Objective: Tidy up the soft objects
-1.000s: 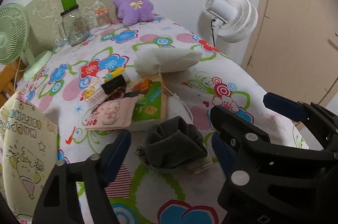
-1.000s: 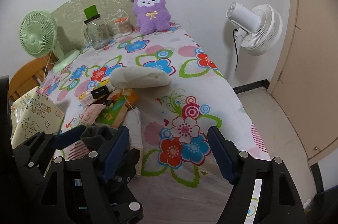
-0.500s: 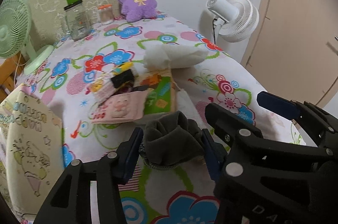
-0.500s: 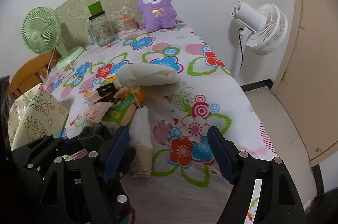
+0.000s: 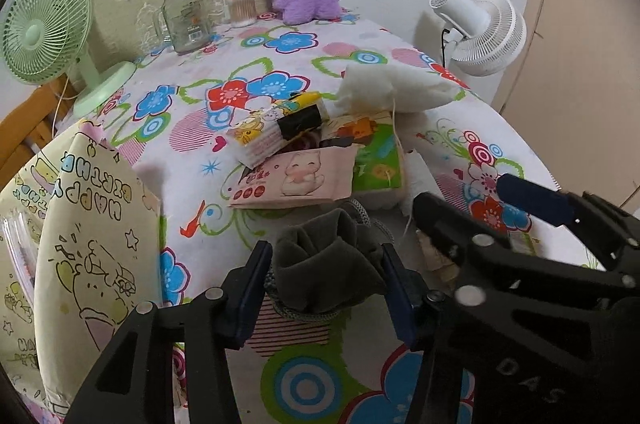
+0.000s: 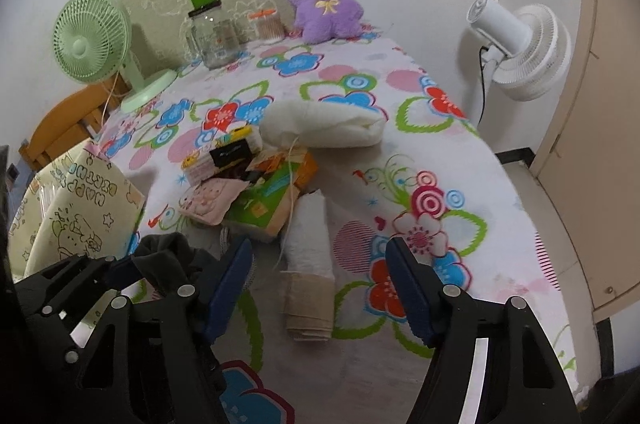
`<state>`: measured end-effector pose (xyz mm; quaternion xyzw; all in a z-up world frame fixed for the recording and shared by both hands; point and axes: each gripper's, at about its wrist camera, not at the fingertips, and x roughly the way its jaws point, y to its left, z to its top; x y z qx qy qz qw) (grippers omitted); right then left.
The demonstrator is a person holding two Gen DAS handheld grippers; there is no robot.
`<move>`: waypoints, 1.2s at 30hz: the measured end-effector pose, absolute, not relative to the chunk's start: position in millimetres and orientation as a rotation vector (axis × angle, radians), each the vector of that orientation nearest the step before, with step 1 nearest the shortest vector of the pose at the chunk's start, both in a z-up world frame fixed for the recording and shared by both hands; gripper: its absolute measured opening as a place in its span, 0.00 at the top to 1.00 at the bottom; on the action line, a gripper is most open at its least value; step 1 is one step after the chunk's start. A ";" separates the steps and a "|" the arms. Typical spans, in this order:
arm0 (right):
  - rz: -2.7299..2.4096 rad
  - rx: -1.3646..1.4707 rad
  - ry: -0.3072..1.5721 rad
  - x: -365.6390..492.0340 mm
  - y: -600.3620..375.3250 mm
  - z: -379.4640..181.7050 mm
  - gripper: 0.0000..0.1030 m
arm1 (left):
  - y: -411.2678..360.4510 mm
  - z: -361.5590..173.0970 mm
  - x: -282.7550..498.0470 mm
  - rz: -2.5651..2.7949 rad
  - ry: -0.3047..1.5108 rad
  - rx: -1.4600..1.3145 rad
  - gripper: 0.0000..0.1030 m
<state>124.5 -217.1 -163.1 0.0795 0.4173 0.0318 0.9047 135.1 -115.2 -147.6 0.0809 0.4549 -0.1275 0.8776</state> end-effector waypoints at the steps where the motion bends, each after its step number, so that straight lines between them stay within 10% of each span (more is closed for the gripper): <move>1: 0.069 0.165 0.866 125.6 -216.5 -164.4 0.30 | -115.0 -148.1 135.3 -0.267 0.947 0.170 0.46; 17: 0.080 0.178 0.959 143.9 -206.4 -185.7 0.72 | -116.8 -159.7 144.3 -0.268 0.983 0.179 0.47; 36: 0.064 0.203 0.940 121.9 -219.3 -175.8 0.75 | -124.6 -150.5 126.0 -0.303 0.966 0.178 0.48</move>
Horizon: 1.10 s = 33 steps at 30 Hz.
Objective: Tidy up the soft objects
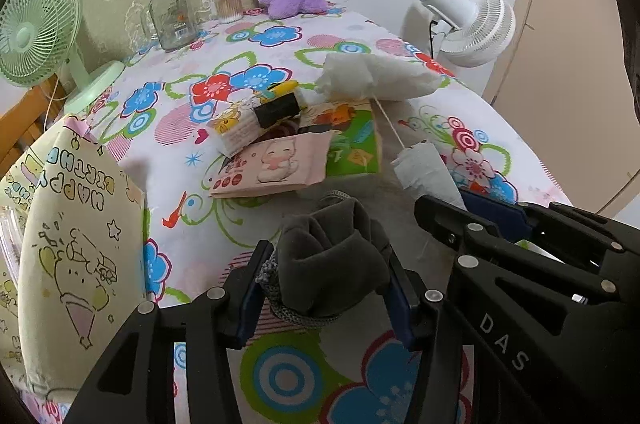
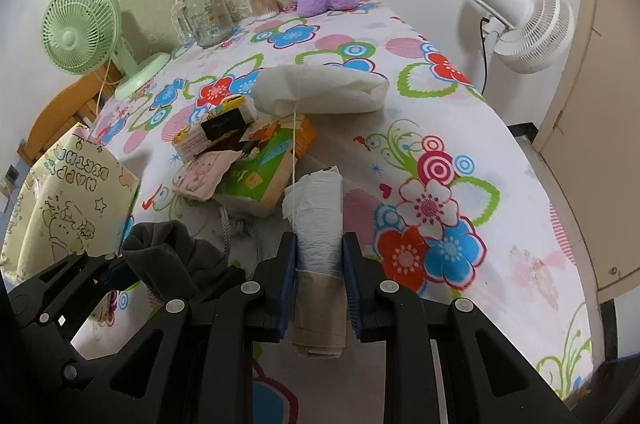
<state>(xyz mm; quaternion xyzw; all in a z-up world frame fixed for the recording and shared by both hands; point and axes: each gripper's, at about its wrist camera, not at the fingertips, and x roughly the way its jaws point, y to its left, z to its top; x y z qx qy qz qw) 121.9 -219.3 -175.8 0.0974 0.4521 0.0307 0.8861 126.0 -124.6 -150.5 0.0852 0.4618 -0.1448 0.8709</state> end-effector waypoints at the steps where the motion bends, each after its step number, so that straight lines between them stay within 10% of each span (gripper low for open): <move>1: 0.063 0.204 0.937 119.7 -219.9 -174.9 0.75 | -125.1 -149.6 123.8 -0.304 0.963 0.178 0.48; 33: 0.039 0.183 0.837 85.9 -214.3 -130.8 0.74 | -115.9 -117.1 96.2 -0.330 0.868 0.130 0.48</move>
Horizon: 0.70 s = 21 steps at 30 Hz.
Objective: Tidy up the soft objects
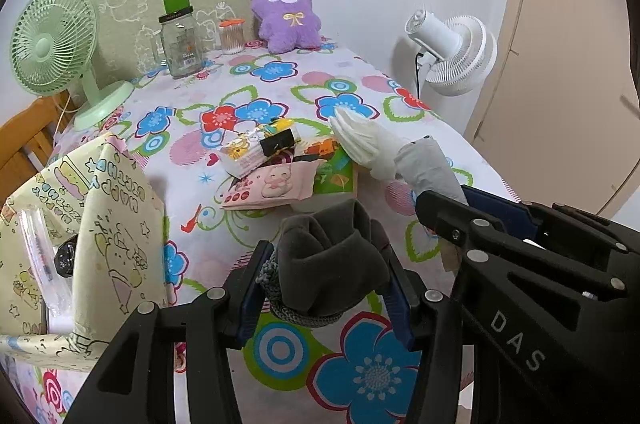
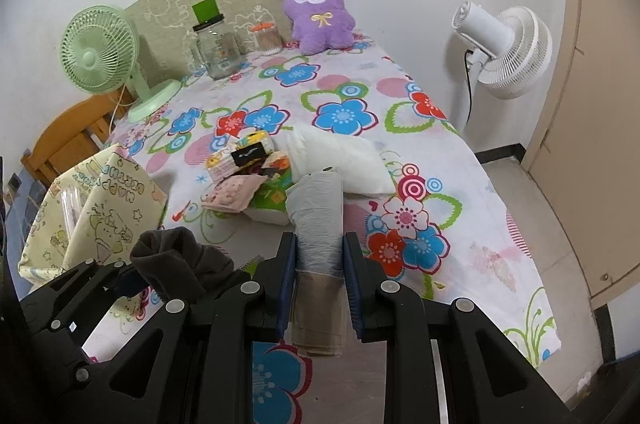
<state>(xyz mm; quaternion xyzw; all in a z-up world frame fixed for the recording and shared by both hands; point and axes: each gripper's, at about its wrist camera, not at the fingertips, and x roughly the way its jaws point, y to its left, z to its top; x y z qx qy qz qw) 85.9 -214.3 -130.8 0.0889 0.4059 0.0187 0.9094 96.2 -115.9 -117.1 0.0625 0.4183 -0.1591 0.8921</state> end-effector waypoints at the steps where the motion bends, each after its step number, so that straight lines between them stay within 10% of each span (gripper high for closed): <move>1: 0.039 0.180 0.834 85.7 -212.7 -129.2 0.74 | -114.3 -116.0 96.5 -0.329 0.865 0.126 0.48; 21: 0.038 0.138 0.804 84.1 -196.6 -117.0 0.70 | -93.5 -116.3 96.0 -0.318 0.870 0.078 0.48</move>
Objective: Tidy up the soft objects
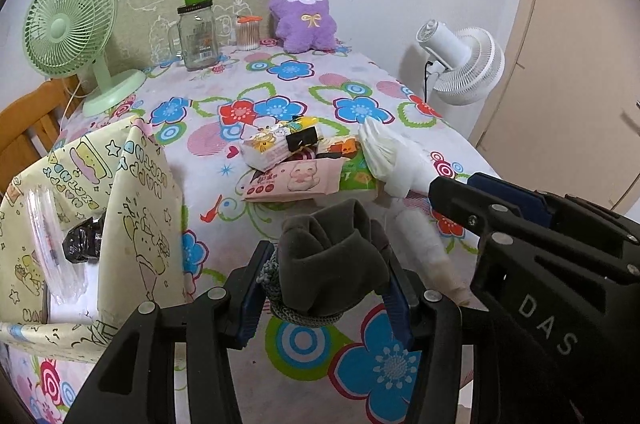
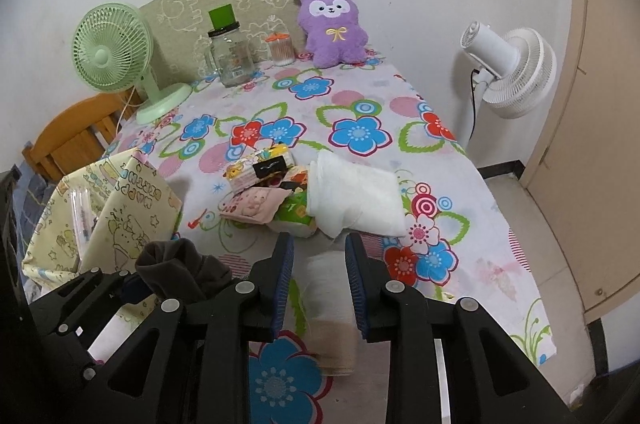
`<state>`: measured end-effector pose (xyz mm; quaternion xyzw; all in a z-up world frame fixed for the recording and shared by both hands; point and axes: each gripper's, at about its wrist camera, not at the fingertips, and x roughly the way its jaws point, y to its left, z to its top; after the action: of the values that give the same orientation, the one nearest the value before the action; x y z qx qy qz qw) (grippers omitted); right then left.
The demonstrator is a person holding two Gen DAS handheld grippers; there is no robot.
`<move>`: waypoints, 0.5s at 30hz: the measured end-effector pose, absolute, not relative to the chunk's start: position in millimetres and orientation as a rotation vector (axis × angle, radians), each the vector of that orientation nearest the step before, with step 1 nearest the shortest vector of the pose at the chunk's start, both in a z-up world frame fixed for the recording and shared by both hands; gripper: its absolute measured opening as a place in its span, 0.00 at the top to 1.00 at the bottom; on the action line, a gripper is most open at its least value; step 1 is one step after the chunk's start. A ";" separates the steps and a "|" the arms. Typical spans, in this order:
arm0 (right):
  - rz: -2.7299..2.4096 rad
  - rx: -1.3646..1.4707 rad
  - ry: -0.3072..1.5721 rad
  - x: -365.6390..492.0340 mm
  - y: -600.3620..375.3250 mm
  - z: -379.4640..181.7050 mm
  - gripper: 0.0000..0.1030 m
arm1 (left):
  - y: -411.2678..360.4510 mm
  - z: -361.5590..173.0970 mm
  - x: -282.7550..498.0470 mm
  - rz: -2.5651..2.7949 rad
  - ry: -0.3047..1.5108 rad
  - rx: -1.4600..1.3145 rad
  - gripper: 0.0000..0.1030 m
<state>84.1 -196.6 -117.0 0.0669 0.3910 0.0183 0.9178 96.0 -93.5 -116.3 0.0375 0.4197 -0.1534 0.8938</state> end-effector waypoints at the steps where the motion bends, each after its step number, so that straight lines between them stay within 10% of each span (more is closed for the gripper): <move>1: 0.035 0.137 0.808 84.5 -197.3 -118.0 0.70 | -93.6 -116.9 95.2 -0.317 0.871 0.078 0.48; 15: -0.015 0.177 0.903 81.0 -216.8 -157.6 0.70 | -102.2 -144.7 95.1 -0.326 0.942 0.094 0.49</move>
<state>81.0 -216.8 -157.6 0.0856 0.4358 -0.0072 0.8959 95.1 -102.2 -144.7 0.0451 0.4515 -0.1561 0.8773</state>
